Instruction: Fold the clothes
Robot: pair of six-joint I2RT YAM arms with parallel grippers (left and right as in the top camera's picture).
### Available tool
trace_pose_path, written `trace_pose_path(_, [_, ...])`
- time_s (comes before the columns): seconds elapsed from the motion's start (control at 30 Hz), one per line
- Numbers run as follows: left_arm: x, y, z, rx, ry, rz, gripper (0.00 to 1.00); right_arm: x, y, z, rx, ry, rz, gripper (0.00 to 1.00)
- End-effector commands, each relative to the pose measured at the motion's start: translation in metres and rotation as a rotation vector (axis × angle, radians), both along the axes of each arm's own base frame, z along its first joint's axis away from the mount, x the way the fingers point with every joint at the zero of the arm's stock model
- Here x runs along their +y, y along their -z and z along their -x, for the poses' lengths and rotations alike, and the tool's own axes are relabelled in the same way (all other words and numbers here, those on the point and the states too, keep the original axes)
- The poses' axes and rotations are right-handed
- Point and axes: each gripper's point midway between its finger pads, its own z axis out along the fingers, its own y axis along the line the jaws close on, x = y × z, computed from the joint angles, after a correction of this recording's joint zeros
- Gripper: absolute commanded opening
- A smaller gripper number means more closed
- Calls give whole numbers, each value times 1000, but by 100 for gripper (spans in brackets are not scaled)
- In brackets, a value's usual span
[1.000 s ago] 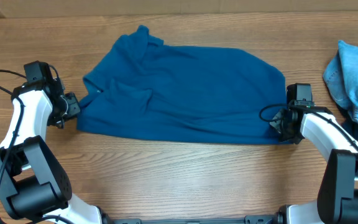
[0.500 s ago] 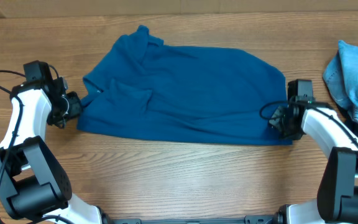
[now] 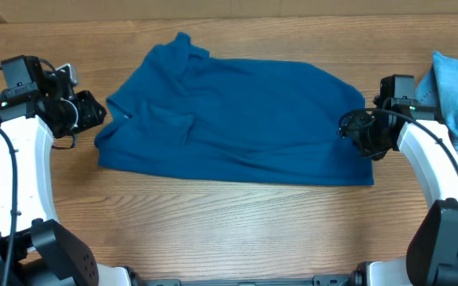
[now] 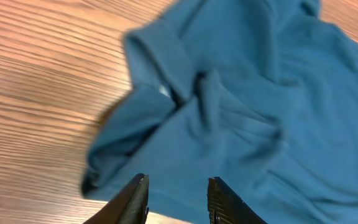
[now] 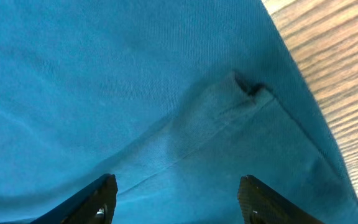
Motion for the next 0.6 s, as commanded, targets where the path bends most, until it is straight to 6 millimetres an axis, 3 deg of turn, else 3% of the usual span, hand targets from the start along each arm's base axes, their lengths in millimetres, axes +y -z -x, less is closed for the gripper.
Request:
trace_pose_path(0.0, [-27, -12, -5, -41, 77, 90, 35, -10, 4, -2, 0, 43, 39, 70])
trace_pose_path(0.2, [-33, -11, -5, -37, 93, 92, 34, -15, 26, -17, -13, -45, 85, 71])
trace_pose_path(0.37, [-38, -12, -3, -33, 103, 108, 34, -15, 53, -15, 50, -53, 78, 69])
trace_pose_path(0.57, [-38, -11, -2, -27, 103, 110, 34, -19, 57, -15, 56, -71, 104, 69])
